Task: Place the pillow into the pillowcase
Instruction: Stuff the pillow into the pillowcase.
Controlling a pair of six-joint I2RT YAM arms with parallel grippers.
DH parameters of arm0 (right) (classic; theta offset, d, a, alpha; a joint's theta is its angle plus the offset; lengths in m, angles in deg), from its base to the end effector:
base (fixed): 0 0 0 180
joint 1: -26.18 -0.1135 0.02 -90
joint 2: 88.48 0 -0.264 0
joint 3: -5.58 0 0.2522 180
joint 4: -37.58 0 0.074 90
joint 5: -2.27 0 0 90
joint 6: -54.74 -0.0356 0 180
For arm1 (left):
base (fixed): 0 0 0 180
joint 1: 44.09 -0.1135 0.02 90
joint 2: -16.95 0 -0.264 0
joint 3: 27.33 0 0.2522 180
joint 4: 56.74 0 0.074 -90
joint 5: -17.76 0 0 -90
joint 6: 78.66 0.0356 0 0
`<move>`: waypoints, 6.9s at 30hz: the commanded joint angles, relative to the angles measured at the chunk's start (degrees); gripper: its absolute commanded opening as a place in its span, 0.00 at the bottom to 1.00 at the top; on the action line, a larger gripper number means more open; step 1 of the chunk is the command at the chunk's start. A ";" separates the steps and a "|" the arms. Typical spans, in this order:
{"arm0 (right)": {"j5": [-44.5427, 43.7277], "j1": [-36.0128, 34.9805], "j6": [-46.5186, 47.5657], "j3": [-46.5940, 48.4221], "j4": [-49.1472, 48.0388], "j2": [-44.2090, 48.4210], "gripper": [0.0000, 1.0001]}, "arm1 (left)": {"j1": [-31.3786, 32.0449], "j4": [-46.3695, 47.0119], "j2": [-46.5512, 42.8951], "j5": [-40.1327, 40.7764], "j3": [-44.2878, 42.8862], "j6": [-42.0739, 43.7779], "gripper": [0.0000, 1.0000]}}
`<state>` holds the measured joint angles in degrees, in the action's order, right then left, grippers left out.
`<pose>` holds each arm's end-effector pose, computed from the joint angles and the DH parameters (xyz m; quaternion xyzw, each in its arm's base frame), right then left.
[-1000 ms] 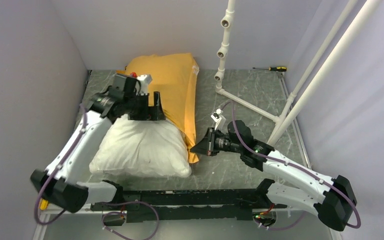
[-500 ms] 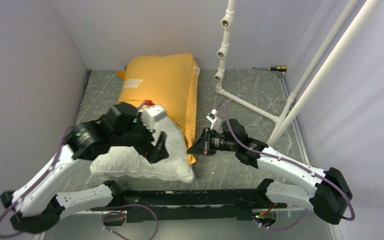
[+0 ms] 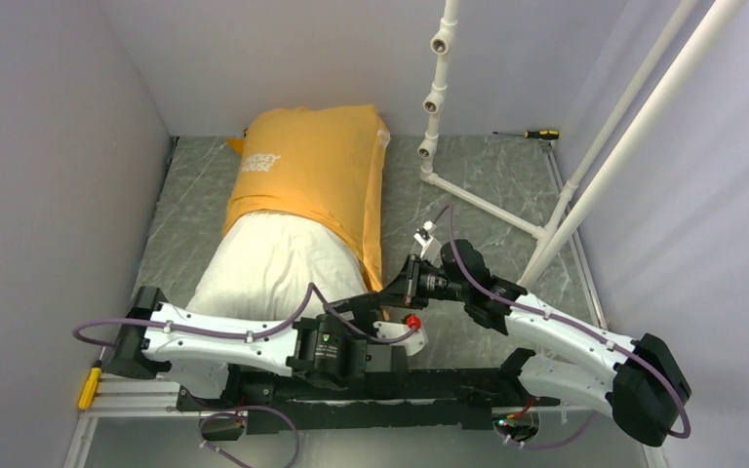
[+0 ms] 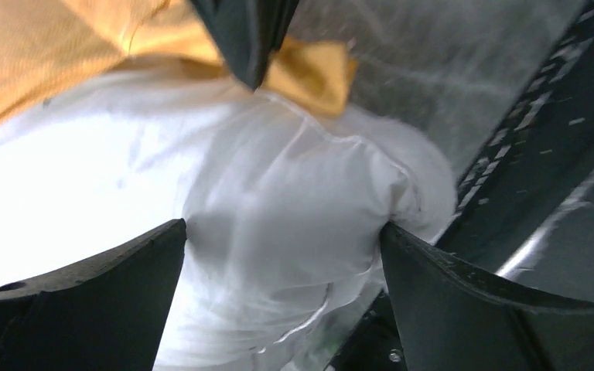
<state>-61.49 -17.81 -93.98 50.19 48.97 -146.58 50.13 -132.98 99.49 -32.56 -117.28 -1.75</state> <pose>0.1487 0.1654 0.2342 -0.0159 0.8297 0.5288 0.1779 0.0026 -0.2734 0.3132 0.5539 0.7430 0.0585 0.3711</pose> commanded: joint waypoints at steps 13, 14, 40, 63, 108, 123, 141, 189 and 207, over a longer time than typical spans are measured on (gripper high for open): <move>6.90 0.59 -0.42 -0.40 -2.71 3.79 0.00 | -26.33 20.38 -6.39 9.42 14.07 14.91 0.00; 8.59 0.53 -0.17 -0.66 -3.57 3.92 0.00 | -29.40 22.84 -7.77 7.75 14.08 18.32 0.00; 11.17 -17.24 -4.05 9.65 -24.30 4.33 0.00 | -48.07 43.58 -6.29 -5.83 13.12 11.68 0.03; -0.64 -6.38 2.58 9.53 4.37 3.59 0.00 | -48.09 -24.56 -31.98 -32.89 -9.80 -44.38 0.99; 16.34 -9.00 -7.06 14.90 -22.31 3.16 0.00 | -63.09 74.93 -9.07 -33.02 28.01 -22.13 0.00; -9.18 -13.54 14.09 23.35 29.42 9.19 0.07 | -61.72 70.30 1.52 -28.26 21.52 -24.59 0.00; -25.43 -1.61 29.99 52.18 37.26 -14.67 0.65 | -61.66 59.74 -26.15 -32.88 43.78 -33.53 0.00; -62.44 -10.24 61.87 84.84 19.87 -58.17 0.56 | -61.59 62.63 -26.38 -36.60 47.05 -35.21 0.00; -49.82 -12.86 53.76 76.60 19.54 -41.53 0.00 | -61.61 64.43 -26.03 -35.07 47.16 -35.77 0.00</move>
<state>-118.97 -29.91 -35.56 127.24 71.15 -197.80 -10.74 -71.43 71.73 -70.92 -70.04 -36.30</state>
